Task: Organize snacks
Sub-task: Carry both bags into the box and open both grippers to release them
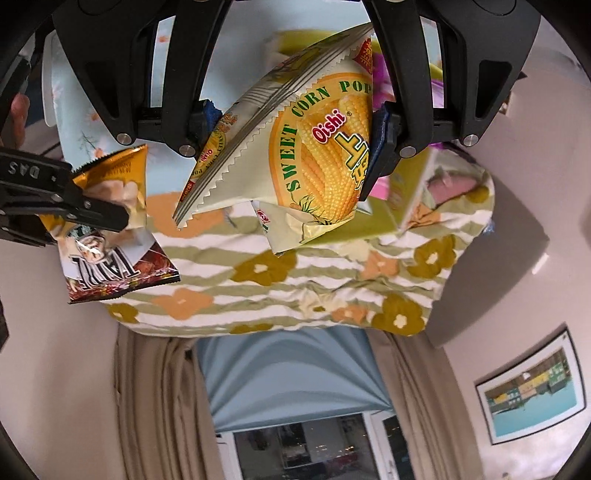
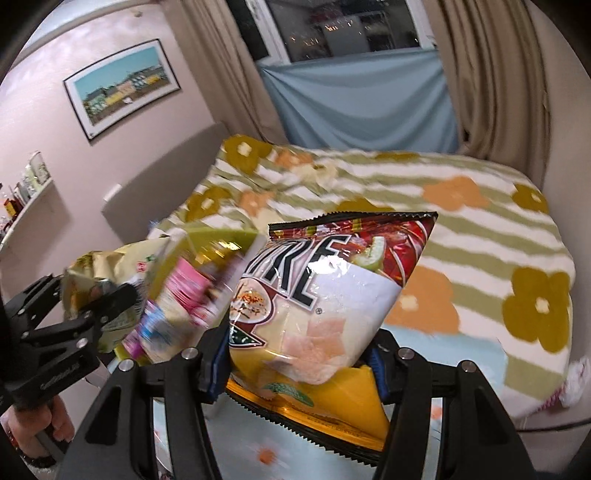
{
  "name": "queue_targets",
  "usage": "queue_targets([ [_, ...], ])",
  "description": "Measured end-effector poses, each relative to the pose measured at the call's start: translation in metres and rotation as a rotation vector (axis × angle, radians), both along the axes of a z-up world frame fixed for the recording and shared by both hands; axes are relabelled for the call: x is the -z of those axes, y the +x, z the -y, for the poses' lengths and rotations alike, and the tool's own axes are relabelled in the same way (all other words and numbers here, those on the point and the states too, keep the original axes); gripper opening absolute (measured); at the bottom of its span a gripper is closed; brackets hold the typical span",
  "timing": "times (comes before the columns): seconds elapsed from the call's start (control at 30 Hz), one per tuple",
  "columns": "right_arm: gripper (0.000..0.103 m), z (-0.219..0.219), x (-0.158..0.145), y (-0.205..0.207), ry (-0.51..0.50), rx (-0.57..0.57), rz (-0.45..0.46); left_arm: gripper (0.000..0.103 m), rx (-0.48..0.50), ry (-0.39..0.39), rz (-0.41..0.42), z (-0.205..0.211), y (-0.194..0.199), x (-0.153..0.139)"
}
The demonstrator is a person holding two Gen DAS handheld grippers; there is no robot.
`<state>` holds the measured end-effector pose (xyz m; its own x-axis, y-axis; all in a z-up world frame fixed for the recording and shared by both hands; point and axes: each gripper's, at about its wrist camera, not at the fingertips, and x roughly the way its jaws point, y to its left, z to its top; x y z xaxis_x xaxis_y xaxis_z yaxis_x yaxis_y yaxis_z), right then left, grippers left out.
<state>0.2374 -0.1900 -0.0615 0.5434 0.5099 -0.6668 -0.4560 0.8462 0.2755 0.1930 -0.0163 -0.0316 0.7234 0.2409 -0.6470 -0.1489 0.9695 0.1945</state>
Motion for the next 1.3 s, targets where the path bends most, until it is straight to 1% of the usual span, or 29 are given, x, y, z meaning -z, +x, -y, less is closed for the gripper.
queue_targets([
  [0.13,0.055,-0.05,-0.012,0.002,0.01,-0.017,0.022,0.059,-0.007,-0.017,-0.01,-0.056,0.011,-0.004],
  [0.27,0.055,-0.103,-0.01,0.009,0.023,-0.026,0.008,0.059,-0.006,-0.046,-0.038,-0.111,0.025,0.003],
  [0.4,0.055,-0.152,-0.001,0.016,0.014,-0.012,-0.011,0.059,0.017,-0.082,-0.089,-0.16,0.049,0.021],
  [0.5,0.055,-0.173,0.005,0.017,0.011,0.015,-0.027,0.059,0.049,-0.099,-0.135,-0.183,0.066,0.039],
  [0.6,0.055,-0.187,0.013,0.02,0.002,0.055,-0.046,0.061,0.081,-0.113,-0.186,-0.195,0.081,0.057],
  [0.63,0.055,-0.188,0.015,0.021,0.0,0.067,-0.052,0.068,0.093,-0.119,-0.202,-0.197,0.085,0.061],
  [0.67,0.055,-0.189,0.016,0.021,-0.003,0.078,-0.057,0.082,0.108,-0.13,-0.218,-0.199,0.089,0.066],
  [0.7,0.055,-0.191,0.018,0.021,-0.008,0.09,-0.061,0.091,0.118,-0.139,-0.224,-0.2,0.091,0.069],
  [0.73,0.055,-0.193,0.019,0.021,-0.014,0.1,-0.064,0.103,0.123,-0.143,-0.218,-0.2,0.091,0.07],
  [0.77,0.055,-0.193,0.02,0.021,-0.019,0.108,-0.068,0.103,0.136,-0.152,-0.203,-0.2,0.088,0.069],
  [0.83,0.055,-0.194,0.021,0.02,-0.029,0.126,-0.075,0.103,0.16,-0.177,-0.197,-0.2,0.083,0.068],
  [0.97,0.055,-0.191,0.022,0.019,-0.039,0.142,-0.084,0.103,0.158,-0.207,-0.192,-0.203,0.066,0.065],
  [1.13,0.055,-0.197,0.016,0.022,-0.045,0.096,-0.07,0.103,0.138,-0.23,-0.184,-0.207,0.038,0.057],
  [1.3,0.055,-0.214,0.01,0.029,-0.039,0.054,-0.056,0.103,0.112,-0.228,-0.175,-0.216,0.026,0.055],
])
